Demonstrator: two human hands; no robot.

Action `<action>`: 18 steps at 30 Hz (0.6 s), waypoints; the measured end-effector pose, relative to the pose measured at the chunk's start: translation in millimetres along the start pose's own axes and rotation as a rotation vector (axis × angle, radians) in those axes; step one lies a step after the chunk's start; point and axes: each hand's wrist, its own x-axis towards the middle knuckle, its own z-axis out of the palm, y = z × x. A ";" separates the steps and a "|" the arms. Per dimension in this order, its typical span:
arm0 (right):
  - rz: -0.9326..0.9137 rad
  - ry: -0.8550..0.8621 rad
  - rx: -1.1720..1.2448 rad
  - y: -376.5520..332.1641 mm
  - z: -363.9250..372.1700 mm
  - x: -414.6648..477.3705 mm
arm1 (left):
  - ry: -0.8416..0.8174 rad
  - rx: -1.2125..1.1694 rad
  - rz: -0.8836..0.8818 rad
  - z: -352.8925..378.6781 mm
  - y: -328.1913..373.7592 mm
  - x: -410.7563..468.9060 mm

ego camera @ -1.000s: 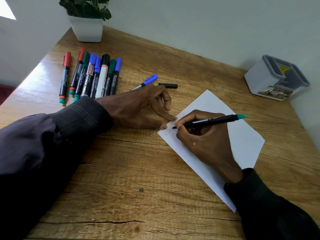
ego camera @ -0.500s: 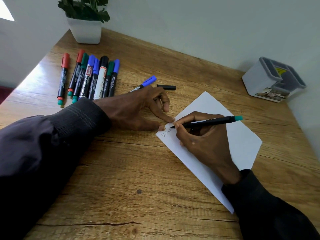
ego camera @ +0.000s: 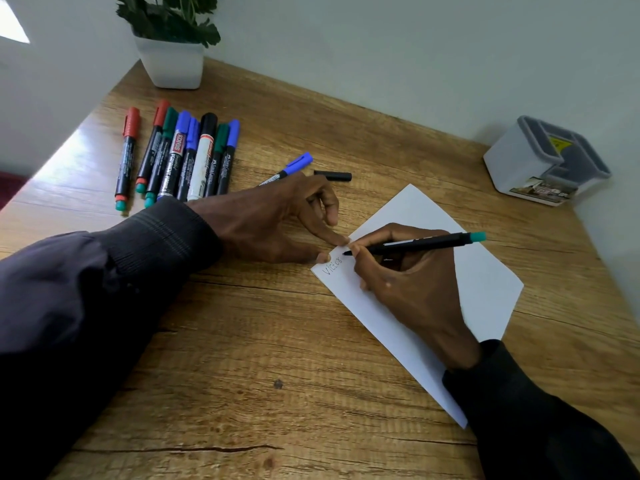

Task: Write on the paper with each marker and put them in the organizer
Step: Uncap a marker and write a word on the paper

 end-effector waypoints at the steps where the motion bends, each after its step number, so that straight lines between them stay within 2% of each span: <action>1: -0.003 -0.002 0.011 -1.1 0.0 0.4 | -0.001 -0.003 0.001 -0.1 -0.5 0.1; 9: 0.009 0.006 -0.036 2.3 -0.4 0.1 | -0.005 0.006 0.007 -0.5 -1.6 0.8; 18: 0.052 0.066 0.090 1.4 -2.7 -1.2 | -0.039 0.044 0.053 0.9 -4.0 1.7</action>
